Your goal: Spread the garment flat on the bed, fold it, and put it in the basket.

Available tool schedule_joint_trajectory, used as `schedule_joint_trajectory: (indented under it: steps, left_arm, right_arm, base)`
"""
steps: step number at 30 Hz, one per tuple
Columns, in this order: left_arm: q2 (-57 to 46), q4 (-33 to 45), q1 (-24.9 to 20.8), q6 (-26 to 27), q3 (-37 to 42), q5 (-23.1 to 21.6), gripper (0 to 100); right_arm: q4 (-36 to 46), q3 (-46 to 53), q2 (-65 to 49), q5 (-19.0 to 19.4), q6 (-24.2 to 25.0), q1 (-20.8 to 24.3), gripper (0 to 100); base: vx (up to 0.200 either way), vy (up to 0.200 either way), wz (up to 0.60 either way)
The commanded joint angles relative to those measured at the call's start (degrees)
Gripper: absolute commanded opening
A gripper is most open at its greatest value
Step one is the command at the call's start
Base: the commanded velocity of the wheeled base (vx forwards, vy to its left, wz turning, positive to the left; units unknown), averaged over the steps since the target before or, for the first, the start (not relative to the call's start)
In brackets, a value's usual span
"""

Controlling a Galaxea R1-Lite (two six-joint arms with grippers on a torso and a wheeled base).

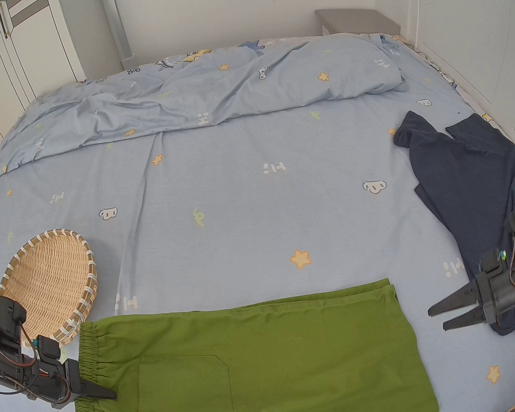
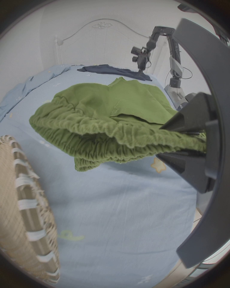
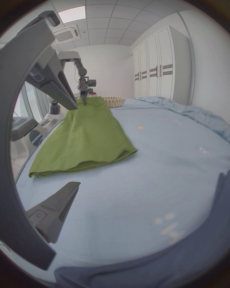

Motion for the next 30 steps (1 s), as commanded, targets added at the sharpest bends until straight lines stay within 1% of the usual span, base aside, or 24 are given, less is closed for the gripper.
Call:
schedule_joint_trajectory:
  steps: [1,3,4,6,8,10,11,12,13,16,17,18,19,20,22,23,24,26,30]
  left_arm:
    - [-6.2,4.5,1.1,-0.3,-4.6,4.9,0]
    - [-7.4,5.6,0.8,-0.4,-5.4,6.4,0]
    - [-8.5,6.9,0.5,-0.4,-6.4,8.2,0]
    - [-10.0,8.3,0.2,-0.5,-7.9,9.8,0]
    - [-11.5,10.8,-1.4,-1.3,-10.7,10.8,0]
    - [-11.6,11.3,-1.6,-1.7,-11.4,10.9,0]
    - [-11.8,16.6,-5.7,-6.6,-17.4,12.4,0]
    - [-11.8,18.0,-6.8,-8.0,-19.0,12.9,0]
    - [-11.7,20.8,-9.6,-10.7,-22.4,13.9,0]
    - [-11.7,24.7,-16.8,-15.7,-28.3,15.5,0]
    - [-11.7,25.0,-18.2,-16.5,-29.0,15.8,0]
    - [-11.7,25.4,-21.4,-18.7,-30.1,16.4,0]
    - [-11.6,25.4,-22.0,-19.3,-30.2,16.4,0]
    - [-11.4,25.1,-26.3,-22.4,-31.0,17.6,0]
    - [-10.7,24.8,-32.8,-26.5,-31.3,20.5,0]
    - [-10.7,24.8,-32.8,-26.5,-31.3,20.5,0]
    - [-9.5,24.7,-36.4,-29.2,-31.7,22.6,0]
    - [-7.0,24.7,-40.9,-32.8,-32.6,25.0,0]
    - [-5.4,24.8,-45.8,-35.9,-35.3,25.8,0]
  right_arm:
    - [8.6,-11.5,-10.5,0.0,3.4,-0.2,100]
    - [10.9,-13.7,-11.1,0.0,3.5,-0.1,100]
    - [13.1,-15.9,-11.4,-0.1,3.5,0.0,100]
    - [14.2,-17.8,-11.5,-0.7,3.4,0.0,100]
    - [14.5,-19.9,-11.5,-0.8,3.5,-0.4,100]
    - [14.6,-20.2,-11.5,-0.8,3.4,-0.5,100]
    - [15.6,-23.1,-11.6,-0.8,3.6,-0.7,100]
    - [16.1,-23.5,-11.6,-0.8,3.6,-0.7,100]
    - [16.9,-24.2,-11.8,-0.8,3.6,-0.7,100]
    - [17.0,-24.5,-12.0,-0.9,3.6,-0.7,100]
    - [17.0,-24.4,-12.0,-0.9,3.6,-0.7,100]
    - [17.0,-24.3,-12.0,-0.9,3.6,-0.7,100]
    - [17.0,-24.2,-12.0,-0.9,3.6,-0.7,100]
    - [16.6,-23.9,-12.0,-1.0,3.0,-0.8,100]
    - [16.3,-24.5,-12.0,-1.2,3.0,-1.3,100]
    - [16.3,-24.5,-12.0,-1.2,3.0,-1.3,100]
    - [16.2,-25.2,-11.9,-1.3,2.9,-2.3,100]
    - [16.3,-26.1,-11.9,-1.3,2.9,-3.4,100]
    - [16.4,-26.2,-11.9,-1.3,3.0,-3.4,100]
  base:
    - [0.0,0.0,0.0]
    - [0.0,0.0,0.0]
    - [0.0,0.0,0.0]
    - [0.0,0.0,0.0]
    - [0.0,0.0,0.0]
    - [0.0,0.0,0.0]
    - [0.0,0.0,0.0]
    - [0.0,0.0,0.0]
    - [0.0,0.0,0.0]
    - [0.0,0.0,0.0]
    - [0.0,0.0,0.0]
    - [0.0,0.0,0.0]
    - [0.0,0.0,0.0]
    - [0.0,0.0,0.0]
    - [0.0,0.0,0.0]
    - [0.0,0.0,0.0]
    - [0.0,0.0,0.0]
    - [0.0,0.0,0.0]
    - [0.0,0.0,0.0]
